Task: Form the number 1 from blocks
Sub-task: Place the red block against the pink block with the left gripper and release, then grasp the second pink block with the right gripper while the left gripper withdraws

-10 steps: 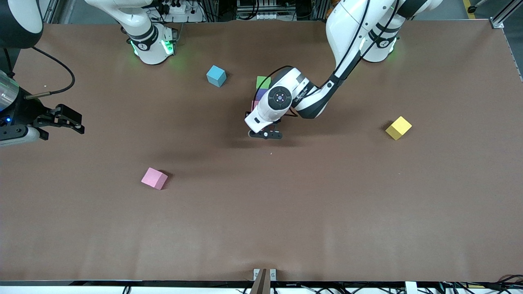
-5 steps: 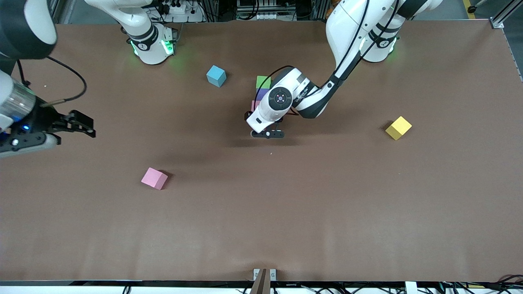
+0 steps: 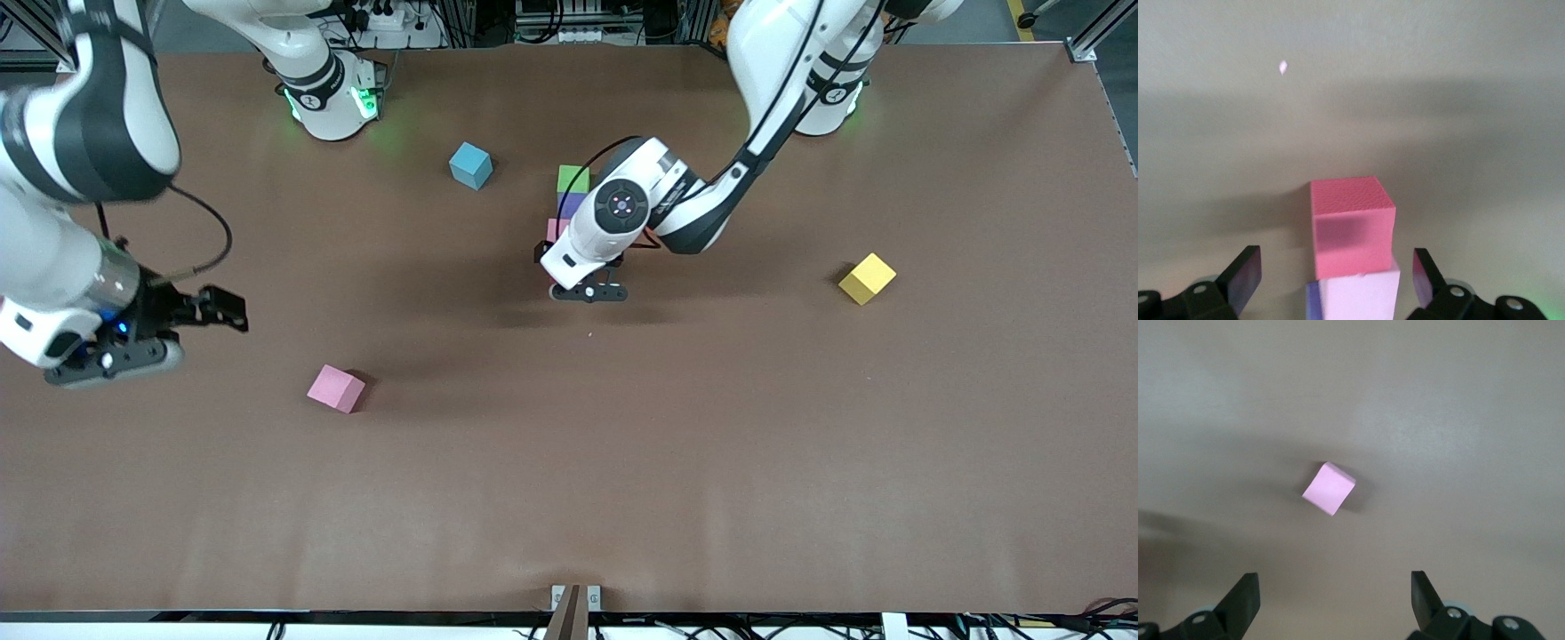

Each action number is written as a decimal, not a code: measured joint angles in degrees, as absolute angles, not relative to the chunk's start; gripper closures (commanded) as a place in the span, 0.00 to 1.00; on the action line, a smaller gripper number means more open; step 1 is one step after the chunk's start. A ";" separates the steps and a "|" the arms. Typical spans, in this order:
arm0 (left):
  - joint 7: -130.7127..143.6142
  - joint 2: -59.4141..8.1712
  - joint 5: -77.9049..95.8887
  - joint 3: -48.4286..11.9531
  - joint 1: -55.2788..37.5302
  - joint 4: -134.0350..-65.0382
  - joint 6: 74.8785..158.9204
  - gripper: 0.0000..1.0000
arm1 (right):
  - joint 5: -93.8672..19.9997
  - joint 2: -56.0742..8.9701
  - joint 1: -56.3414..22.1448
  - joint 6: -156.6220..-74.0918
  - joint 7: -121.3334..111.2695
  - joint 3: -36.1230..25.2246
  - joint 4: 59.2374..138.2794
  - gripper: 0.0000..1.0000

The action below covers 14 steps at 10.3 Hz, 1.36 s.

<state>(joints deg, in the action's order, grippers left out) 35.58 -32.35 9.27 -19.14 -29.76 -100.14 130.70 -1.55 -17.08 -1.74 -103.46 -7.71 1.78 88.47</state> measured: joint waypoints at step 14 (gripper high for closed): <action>10.18 -7.04 -2.72 -17.91 5.70 -99.83 114.17 0.00 | -4.36 -35.39 -3.99 -133.66 25.32 1.89 100.68 0.00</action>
